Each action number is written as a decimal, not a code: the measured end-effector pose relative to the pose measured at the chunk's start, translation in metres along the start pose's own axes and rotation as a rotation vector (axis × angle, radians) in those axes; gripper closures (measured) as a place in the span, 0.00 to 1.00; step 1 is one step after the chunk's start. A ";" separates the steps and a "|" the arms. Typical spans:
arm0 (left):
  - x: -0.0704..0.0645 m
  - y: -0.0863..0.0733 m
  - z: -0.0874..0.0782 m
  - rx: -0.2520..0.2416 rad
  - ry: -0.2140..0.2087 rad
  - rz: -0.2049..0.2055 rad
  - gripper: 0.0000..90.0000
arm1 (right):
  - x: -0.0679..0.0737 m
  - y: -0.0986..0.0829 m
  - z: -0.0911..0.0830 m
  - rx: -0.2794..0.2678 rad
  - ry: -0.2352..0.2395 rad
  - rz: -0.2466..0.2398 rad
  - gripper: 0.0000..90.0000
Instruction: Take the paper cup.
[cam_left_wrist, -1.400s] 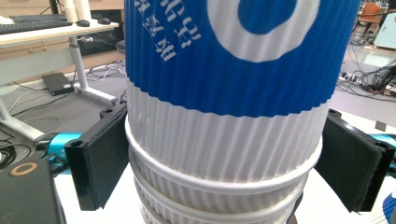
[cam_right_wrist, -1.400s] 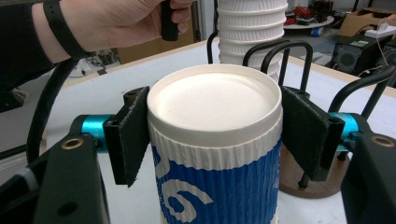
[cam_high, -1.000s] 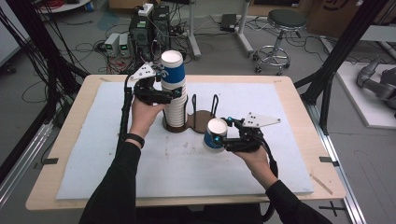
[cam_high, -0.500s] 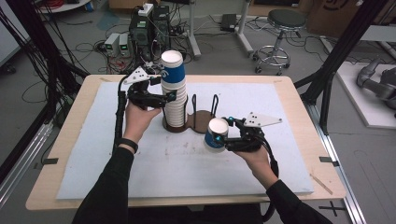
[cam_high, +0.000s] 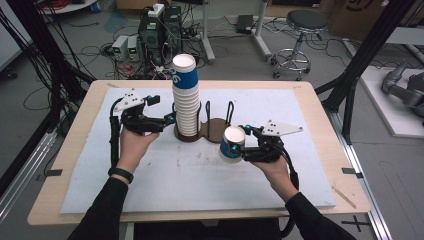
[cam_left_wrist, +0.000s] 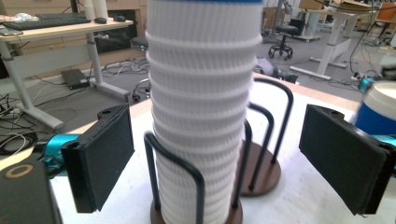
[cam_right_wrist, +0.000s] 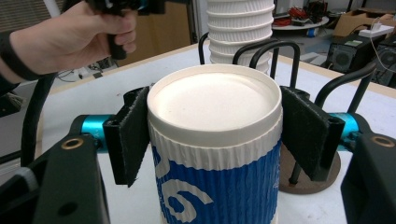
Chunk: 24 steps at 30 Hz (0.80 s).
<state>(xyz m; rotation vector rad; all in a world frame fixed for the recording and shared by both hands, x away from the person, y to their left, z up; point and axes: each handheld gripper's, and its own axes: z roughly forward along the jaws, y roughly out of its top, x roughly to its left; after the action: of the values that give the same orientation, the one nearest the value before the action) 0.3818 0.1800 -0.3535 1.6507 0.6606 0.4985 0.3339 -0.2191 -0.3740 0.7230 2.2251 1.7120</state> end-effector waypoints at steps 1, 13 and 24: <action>-0.002 -0.003 -0.003 -0.002 0.000 -0.003 0.11 | 0.000 0.000 0.000 0.000 0.000 0.001 0.33; -0.028 -0.040 -0.024 0.021 -0.004 -0.002 0.11 | -0.001 -0.001 0.001 0.005 -0.003 0.001 0.33; -0.042 -0.057 -0.032 0.049 -0.006 0.044 0.11 | -0.005 -0.002 0.001 -0.004 -0.013 0.011 0.33</action>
<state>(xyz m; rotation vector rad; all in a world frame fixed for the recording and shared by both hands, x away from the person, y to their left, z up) 0.3210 0.1821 -0.4019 1.7152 0.6380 0.5120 0.3382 -0.2209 -0.3765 0.7450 2.2125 1.7121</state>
